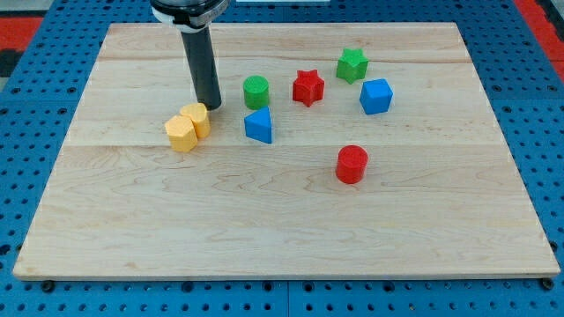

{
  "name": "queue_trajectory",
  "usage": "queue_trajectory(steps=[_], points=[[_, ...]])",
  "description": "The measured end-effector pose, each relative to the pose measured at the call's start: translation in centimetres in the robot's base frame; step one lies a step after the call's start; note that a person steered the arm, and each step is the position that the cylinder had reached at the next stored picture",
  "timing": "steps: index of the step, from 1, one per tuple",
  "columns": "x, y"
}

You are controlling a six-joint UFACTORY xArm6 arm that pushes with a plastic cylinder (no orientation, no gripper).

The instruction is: Push green circle to the green star

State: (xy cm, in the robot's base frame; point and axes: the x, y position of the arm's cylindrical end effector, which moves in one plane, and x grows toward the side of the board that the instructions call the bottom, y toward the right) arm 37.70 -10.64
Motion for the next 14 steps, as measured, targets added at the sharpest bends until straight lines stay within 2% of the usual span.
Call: queue_trajectory(steps=[3, 5, 9, 11, 13, 14], points=[[2.1, -1.9], [-0.1, 4.6], [-1.1, 7.9], [-6.7, 7.9], [-9.1, 6.6], [-9.1, 10.3]])
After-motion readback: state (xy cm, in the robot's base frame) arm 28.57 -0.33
